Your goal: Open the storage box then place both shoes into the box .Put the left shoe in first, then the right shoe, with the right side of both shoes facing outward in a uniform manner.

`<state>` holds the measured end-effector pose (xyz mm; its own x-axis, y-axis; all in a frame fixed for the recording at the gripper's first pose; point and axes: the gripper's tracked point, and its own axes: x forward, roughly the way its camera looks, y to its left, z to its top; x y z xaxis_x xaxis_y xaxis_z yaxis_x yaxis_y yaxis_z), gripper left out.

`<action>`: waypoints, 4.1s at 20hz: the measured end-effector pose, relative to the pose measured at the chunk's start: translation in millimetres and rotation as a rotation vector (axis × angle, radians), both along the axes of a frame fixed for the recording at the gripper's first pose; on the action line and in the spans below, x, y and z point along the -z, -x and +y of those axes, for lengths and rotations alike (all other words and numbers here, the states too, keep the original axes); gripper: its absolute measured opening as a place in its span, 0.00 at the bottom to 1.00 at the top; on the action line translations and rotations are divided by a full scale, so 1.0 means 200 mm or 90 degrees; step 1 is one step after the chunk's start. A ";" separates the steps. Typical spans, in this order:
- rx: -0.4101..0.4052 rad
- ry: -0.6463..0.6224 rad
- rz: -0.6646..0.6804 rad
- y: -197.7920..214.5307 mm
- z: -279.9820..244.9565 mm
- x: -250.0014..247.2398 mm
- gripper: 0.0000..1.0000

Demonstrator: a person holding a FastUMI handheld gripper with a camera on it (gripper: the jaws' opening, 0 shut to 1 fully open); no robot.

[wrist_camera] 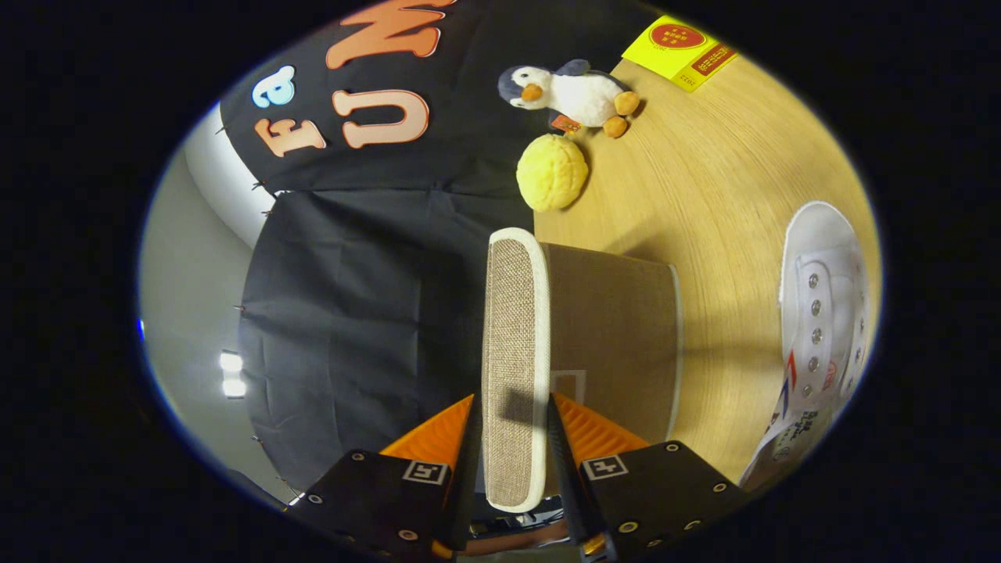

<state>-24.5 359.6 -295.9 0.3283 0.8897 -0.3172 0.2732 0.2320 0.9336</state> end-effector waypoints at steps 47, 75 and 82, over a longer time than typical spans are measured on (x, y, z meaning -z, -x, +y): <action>-0.068 0.503 -0.272 -0.08 -0.57 -0.11 0.89; -0.129 0.743 -0.126 0.50 -1.30 0.85 0.61; -0.079 0.774 -0.146 0.36 -1.30 0.91 0.34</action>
